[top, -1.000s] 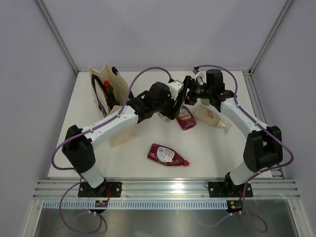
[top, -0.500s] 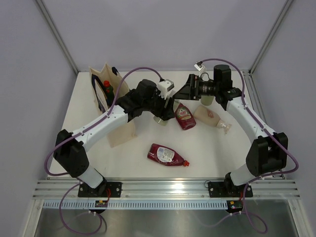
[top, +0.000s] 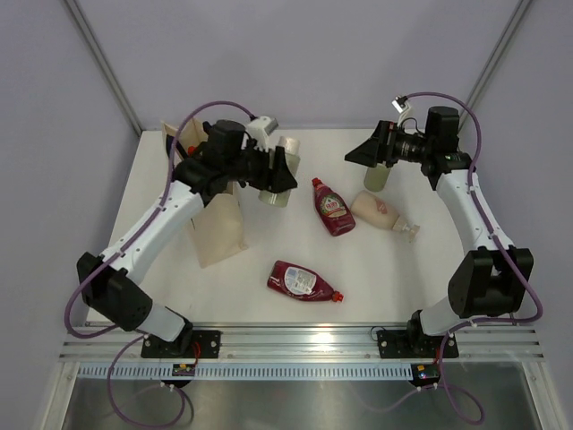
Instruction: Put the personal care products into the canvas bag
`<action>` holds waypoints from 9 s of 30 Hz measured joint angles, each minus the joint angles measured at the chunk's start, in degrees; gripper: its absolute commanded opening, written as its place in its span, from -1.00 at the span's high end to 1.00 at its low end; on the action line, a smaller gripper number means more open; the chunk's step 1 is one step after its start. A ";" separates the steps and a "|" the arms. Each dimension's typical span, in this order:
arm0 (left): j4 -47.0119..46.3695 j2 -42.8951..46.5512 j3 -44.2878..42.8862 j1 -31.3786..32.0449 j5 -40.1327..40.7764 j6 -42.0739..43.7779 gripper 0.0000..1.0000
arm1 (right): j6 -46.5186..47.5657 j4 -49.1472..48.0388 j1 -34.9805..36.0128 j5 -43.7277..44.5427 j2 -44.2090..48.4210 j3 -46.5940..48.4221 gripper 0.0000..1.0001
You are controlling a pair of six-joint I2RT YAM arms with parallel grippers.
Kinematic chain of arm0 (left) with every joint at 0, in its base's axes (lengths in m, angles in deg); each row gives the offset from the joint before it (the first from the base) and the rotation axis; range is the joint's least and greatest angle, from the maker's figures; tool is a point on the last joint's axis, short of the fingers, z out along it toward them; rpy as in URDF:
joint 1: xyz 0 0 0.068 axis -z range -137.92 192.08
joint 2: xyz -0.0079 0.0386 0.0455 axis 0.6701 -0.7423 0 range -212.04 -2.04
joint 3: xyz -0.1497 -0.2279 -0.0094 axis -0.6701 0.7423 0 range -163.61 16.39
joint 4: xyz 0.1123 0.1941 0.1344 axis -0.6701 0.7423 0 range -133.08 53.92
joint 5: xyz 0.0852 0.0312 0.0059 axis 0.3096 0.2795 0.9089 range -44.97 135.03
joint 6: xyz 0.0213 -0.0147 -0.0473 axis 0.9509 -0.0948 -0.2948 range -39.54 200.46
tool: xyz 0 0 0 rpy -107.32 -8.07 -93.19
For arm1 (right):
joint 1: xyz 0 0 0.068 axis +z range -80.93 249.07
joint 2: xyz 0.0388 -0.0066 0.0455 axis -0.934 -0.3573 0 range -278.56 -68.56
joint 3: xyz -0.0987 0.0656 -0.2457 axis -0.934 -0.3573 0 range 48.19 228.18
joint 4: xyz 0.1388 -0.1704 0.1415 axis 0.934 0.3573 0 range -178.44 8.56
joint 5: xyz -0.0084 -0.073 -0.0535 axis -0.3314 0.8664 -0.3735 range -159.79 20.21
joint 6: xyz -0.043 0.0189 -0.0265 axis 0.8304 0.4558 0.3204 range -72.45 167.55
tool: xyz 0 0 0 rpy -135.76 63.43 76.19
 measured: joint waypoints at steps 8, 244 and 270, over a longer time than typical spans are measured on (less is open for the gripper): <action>-1.81 8.11 -3.91 -16.52 3.69 -5.57 1.00 | 3.85 3.21 -1.77 0.09 1.25 -2.56 -0.99; 2.84 -0.48 9.55 -28.24 13.84 2.05 0.30 | 20.55 12.33 2.51 10.58 0.15 -4.42 -0.99; -0.04 10.12 15.39 -28.02 12.79 2.49 -0.98 | 47.80 24.02 11.54 41.40 -5.01 -4.31 -0.99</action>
